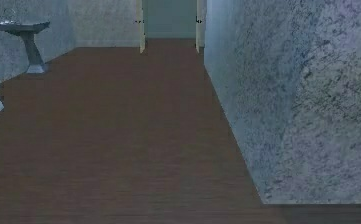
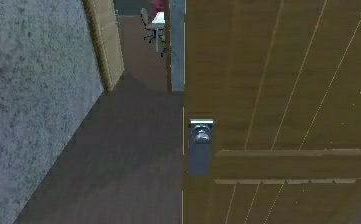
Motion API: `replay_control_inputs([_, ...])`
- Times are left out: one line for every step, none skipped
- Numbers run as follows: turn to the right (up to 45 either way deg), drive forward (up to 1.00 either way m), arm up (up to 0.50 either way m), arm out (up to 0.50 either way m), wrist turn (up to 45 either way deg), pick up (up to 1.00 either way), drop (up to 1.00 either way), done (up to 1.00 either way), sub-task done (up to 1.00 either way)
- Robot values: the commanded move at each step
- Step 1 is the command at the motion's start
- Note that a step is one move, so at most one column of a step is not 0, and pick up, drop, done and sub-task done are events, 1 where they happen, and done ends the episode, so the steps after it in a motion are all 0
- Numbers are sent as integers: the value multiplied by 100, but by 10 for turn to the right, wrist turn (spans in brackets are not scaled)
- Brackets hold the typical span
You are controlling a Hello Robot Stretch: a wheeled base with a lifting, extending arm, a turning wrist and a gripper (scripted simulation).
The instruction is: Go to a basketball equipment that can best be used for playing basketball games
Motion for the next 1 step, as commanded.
replay_control_inputs([0, 10, 0, 0, 0, 0, 0, 0, 0])
